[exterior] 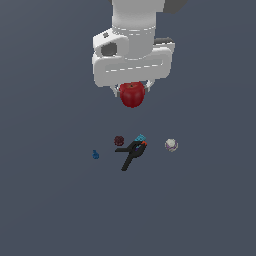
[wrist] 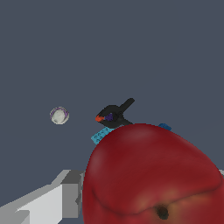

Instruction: Pick up a designated object from a clutter of objects.

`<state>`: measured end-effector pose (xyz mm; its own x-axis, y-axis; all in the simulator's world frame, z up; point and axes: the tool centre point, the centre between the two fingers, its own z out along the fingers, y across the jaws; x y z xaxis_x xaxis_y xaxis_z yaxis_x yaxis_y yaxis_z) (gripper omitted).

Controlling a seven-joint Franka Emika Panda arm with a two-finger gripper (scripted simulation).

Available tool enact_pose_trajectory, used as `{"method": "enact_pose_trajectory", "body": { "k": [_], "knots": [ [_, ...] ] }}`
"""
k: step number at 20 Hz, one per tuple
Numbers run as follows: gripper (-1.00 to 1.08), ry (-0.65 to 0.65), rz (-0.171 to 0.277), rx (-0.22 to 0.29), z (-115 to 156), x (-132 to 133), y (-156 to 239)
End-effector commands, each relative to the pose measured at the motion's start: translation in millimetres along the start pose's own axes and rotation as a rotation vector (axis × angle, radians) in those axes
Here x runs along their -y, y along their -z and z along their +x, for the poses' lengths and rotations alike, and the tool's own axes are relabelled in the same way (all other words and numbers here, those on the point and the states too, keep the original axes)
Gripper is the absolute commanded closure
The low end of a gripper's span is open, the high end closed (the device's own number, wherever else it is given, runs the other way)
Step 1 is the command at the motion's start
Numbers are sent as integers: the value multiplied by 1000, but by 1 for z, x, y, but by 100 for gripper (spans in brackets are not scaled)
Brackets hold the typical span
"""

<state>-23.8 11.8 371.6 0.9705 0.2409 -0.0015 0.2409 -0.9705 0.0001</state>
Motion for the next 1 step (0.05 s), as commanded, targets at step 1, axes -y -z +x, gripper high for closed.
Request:
{"method": "enact_pose_trajectory", "body": {
  "k": [1],
  "knots": [
    [108, 0, 0, -1, 0, 0, 2]
  ]
}}
